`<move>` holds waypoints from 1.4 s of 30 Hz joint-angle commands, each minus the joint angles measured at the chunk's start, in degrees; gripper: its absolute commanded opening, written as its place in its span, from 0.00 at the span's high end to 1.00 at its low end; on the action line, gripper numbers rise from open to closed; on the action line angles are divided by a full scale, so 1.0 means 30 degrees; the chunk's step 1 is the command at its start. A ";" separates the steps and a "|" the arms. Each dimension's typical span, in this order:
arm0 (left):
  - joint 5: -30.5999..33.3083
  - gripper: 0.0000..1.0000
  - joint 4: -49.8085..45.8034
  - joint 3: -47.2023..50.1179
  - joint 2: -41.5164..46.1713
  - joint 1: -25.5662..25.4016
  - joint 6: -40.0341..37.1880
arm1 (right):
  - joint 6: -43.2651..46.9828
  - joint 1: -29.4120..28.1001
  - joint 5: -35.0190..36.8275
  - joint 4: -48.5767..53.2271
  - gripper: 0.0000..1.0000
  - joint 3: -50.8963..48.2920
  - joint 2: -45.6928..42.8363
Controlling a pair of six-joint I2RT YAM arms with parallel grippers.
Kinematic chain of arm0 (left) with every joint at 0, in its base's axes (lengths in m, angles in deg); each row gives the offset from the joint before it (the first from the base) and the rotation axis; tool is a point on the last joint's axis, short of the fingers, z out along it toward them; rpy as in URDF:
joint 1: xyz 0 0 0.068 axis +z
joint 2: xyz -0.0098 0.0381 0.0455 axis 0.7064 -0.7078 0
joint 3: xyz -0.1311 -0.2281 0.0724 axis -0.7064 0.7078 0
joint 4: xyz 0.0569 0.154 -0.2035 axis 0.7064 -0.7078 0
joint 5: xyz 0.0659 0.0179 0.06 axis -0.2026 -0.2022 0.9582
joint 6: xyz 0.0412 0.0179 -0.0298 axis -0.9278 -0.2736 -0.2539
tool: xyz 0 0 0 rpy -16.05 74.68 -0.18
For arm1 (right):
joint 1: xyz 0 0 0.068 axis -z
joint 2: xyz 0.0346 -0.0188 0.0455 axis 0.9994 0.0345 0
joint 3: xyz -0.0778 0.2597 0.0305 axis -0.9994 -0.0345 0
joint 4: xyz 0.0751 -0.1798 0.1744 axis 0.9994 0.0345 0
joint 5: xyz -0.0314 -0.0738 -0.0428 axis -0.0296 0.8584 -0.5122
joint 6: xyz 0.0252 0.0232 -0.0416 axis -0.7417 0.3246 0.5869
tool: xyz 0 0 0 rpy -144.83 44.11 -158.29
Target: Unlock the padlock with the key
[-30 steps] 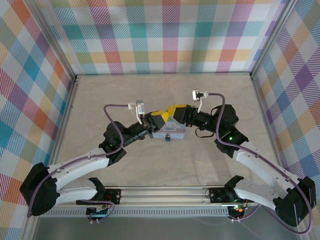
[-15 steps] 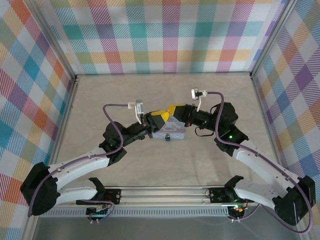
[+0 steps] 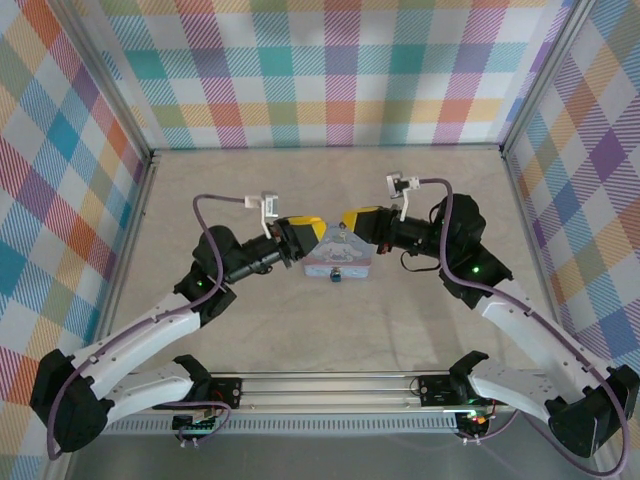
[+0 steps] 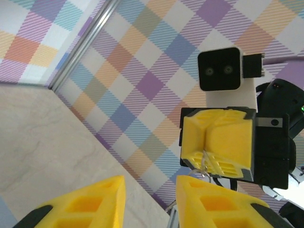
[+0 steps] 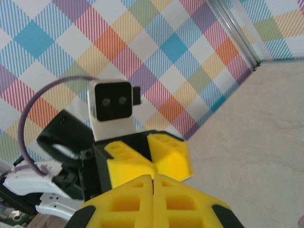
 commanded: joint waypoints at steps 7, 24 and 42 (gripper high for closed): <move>-0.9411 0.65 -0.1899 -0.3984 -0.3733 0.1604 0.1442 | 0.1531 0.1936 -0.4512 0.3255 1.00 0.2243 0.0972; -1.2163 0.68 -0.2016 -0.4847 -0.4443 0.1605 0.1036 | 0.2662 0.2334 -0.6232 0.5082 1.00 0.3129 0.2086; -1.2186 1.00 -0.2210 -0.5358 -0.5206 0.1173 0.0826 | 0.2402 0.2259 -0.7520 0.4532 0.99 0.3104 0.2498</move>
